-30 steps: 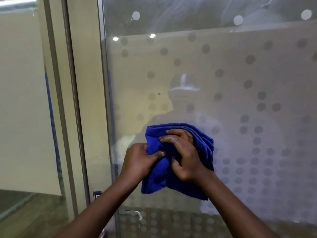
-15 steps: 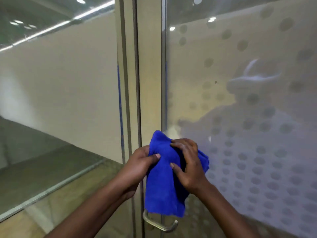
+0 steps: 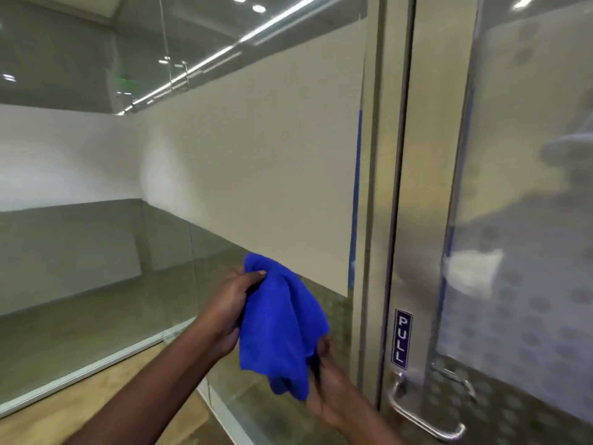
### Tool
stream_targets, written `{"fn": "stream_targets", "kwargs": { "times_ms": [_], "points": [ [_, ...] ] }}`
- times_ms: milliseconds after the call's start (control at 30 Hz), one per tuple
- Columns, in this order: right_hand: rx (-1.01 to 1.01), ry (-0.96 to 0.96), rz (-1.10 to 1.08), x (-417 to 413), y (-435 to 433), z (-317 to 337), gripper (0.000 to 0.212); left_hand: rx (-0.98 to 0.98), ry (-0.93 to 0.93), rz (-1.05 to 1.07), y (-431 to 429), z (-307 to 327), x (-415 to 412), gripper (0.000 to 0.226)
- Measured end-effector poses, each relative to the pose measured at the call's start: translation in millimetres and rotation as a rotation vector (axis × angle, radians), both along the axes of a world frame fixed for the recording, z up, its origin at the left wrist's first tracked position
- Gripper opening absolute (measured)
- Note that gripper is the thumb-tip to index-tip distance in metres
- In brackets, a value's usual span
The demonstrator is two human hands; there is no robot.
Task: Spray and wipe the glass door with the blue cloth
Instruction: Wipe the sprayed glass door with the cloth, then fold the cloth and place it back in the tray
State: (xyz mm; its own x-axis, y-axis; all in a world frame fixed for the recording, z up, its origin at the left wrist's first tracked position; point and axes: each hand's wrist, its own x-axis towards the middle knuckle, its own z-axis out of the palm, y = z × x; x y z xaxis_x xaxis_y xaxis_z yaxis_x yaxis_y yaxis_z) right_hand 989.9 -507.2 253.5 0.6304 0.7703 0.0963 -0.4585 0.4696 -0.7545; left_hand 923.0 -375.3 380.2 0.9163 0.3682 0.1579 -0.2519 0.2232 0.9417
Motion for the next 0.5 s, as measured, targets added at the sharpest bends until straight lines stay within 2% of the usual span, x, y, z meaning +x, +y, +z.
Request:
{"fn": "stream_targets", "kwargs": {
  "times_ms": [67, 167, 300, 433, 500],
  "points": [
    [0.086, 0.005, -0.002, -11.8, 30.9, 6.9, 0.097, -0.029, -0.011, 0.055, 32.2, -0.7, -10.8, 0.021],
    [0.022, -0.017, -0.098, -24.8, 74.9, 15.1, 0.093, -0.024, -0.007, 0.132, 83.2, -1.5, -28.7, 0.014],
    [-0.038, -0.089, -0.188, -37.6, 129.4, 25.1, 0.055, 0.001, 0.058, 0.236, 149.7, -7.3, -62.0, 0.016],
    [-0.122, -0.132, -0.201, -46.4, 182.0, 35.1, 0.039, 0.074, 0.115, 0.357, 206.7, -20.4, -101.3, 0.019],
    [-0.152, -0.178, -0.200, -52.8, 210.6, 37.1, 0.023, 0.135, 0.127, 0.418, 234.0, -27.7, -122.8, 0.024]
  ]
}}
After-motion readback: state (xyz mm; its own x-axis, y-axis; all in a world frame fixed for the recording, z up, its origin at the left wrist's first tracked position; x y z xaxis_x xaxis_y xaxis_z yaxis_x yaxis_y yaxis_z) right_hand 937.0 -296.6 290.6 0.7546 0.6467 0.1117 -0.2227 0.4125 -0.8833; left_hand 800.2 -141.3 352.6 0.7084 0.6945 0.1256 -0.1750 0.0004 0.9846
